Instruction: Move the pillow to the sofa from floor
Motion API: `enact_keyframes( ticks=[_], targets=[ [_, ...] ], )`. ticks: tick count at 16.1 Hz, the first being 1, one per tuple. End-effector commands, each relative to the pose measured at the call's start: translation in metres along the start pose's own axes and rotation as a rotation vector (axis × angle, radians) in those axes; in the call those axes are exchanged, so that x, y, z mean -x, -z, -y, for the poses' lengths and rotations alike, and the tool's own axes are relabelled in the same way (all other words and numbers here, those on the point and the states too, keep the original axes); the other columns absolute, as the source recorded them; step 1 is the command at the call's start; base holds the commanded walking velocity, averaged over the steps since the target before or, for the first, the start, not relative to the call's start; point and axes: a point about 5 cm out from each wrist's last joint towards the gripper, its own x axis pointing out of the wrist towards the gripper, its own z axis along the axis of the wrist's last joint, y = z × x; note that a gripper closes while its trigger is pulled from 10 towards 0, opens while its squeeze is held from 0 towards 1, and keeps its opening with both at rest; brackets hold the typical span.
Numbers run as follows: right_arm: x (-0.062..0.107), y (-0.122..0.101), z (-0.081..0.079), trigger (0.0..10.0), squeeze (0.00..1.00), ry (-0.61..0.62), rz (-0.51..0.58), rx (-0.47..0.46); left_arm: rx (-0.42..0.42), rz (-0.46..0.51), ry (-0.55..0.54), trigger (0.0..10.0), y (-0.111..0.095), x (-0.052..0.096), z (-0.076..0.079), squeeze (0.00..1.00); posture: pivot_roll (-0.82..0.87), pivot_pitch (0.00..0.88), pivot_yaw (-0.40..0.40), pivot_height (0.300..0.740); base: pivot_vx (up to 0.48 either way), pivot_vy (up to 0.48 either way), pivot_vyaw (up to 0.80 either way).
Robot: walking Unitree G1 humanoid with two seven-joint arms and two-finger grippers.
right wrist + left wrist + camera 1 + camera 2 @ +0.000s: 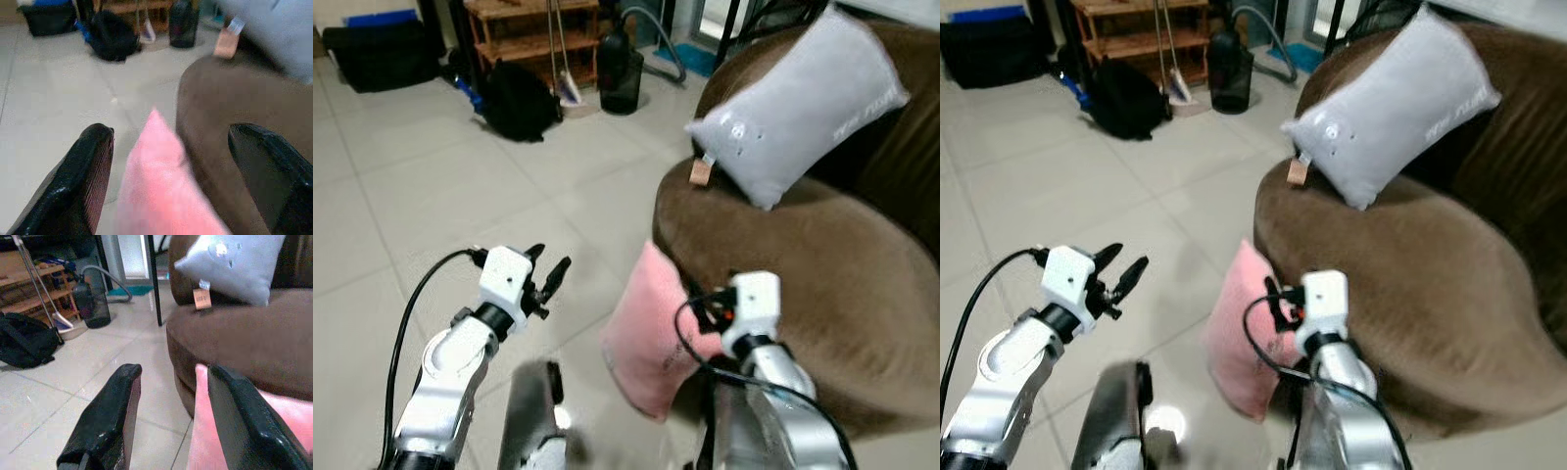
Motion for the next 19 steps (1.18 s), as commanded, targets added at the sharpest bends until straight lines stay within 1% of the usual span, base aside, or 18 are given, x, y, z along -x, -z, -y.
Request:
enact_keyframes(
  ticks=[1,2,3,4,5,6,7,8,9,10,11,12,13,14,15,17,18,19],
  targets=[
    [-0.001,0.001,0.003,10.0,0.0,0.005,-0.006,0.012,-0.017,-0.006,0.019,10.0,0.0,-0.001,0.002,0.0,0.12,0.101,-0.042,0.49,0.0,0.0,0.0],
    [-0.01,0.008,0.005,10.0,0.0,0.023,-0.051,-0.008,-0.039,-0.002,0.054,10.0,0.0,-0.004,0.006,0.0,0.13,0.122,-0.044,0.485,0.0,0.0,0.0],
    [-0.012,0.011,0.006,10.0,0.0,0.028,-0.069,-0.01,-0.041,-0.001,0.061,10.0,0.0,-0.004,0.007,0.0,0.13,0.144,-0.038,0.485,0.0,0.0,0.0],
    [-0.017,0.015,0.007,10.0,0.99,0.036,-0.09,-0.018,-0.043,0.0,0.073,10.0,-0.001,-0.003,0.008,0.0,0.14,0.166,-0.034,0.485,0.0,0.0,0.0],
    [-0.024,0.018,0.011,10.0,1.0,0.05,-0.092,-0.056,-0.04,0.0,0.111,10.0,-0.002,-0.001,0.01,0.0,0.16,0.195,-0.035,0.485,0.0,0.0,0.0],
    [-0.027,0.018,0.012,10.0,1.0,0.058,-0.088,-0.072,-0.036,-0.001,0.131,10.0,-0.003,0.001,0.011,0.0,0.17,0.205,-0.033,0.485,0.0,0.0,0.0],
    [-0.032,0.02,0.015,10.0,1.0,0.074,-0.11,-0.055,-0.022,-0.008,0.179,10.0,-0.005,0.005,0.009,0.0,0.18,0.232,-0.03,0.485,0.0,0.0,0.0],
    [-0.034,0.022,0.018,10.0,1.0,0.082,-0.13,-0.043,-0.024,-0.009,0.204,10.0,-0.007,0.009,0.005,0.0,0.19,0.243,-0.029,0.485,0.0,0.0,0.0],
    [-0.036,0.024,0.022,10.0,1.0,0.096,-0.139,-0.012,-0.038,-0.014,0.232,10.0,-0.009,0.014,0.002,0.0,0.21,0.267,-0.024,0.485,0.0,0.0,0.0],
    [-0.037,0.025,0.025,10.0,1.0,0.108,-0.146,-0.005,-0.042,-0.023,0.247,10.0,-0.008,0.016,-0.001,0.0,0.23,0.284,-0.015,0.485,0.0,0.0,0.0],
    [-0.039,0.025,0.03,10.0,1.0,0.121,-0.152,0.032,-0.035,-0.039,0.272,10.0,-0.004,0.02,-0.007,0.0,0.24,0.298,0.006,0.485,0.0,0.0,0.0],
    [-0.043,0.024,0.035,10.0,1.0,0.138,-0.153,0.09,-0.018,-0.052,0.3,10.0,0.001,0.022,-0.012,0.0,0.24,0.311,0.006,0.485,0.0,0.0,0.0],
    [-0.046,0.023,0.039,10.0,1.0,0.159,-0.155,0.105,-0.014,-0.073,0.328,10.0,0.01,0.02,-0.015,0.0,0.25,0.323,0.011,0.485,0.0,0.0,0.0],
    [-0.048,0.023,0.041,10.0,1.0,0.176,-0.158,0.115,-0.012,-0.08,0.341,10.0,0.013,0.02,-0.017,0.0,0.26,0.328,0.015,0.485,0.0,0.0,0.0],
    [-0.052,0.023,0.041,10.0,1.0,0.184,-0.171,0.157,-0.019,-0.094,0.378,10.0,0.015,0.018,-0.019,0.0,0.26,0.328,0.023,0.485,0.0,0.0,0.0],
    [-0.057,0.022,0.038,10.0,1.0,0.191,-0.186,0.195,-0.001,-0.09,0.42,10.0,0.013,0.013,-0.025,0.0,0.26,0.323,0.032,0.485,0.0,0.0,0.0],
    [-0.06,0.023,0.034,10.0,0.94,0.17,-0.201,0.205,0.012,-0.087,0.447,10.0,0.012,0.009,-0.027,0.0,0.26,0.322,0.032,0.485,0.0,0.0,0.0],
    [-0.06,0.024,0.033,10.0,0.94,0.161,-0.203,0.201,0.013,-0.086,0.453,10.0,0.012,0.009,-0.028,0.0,0.26,0.322,0.032,0.485,0.0,0.0,0.0]
  ],
)
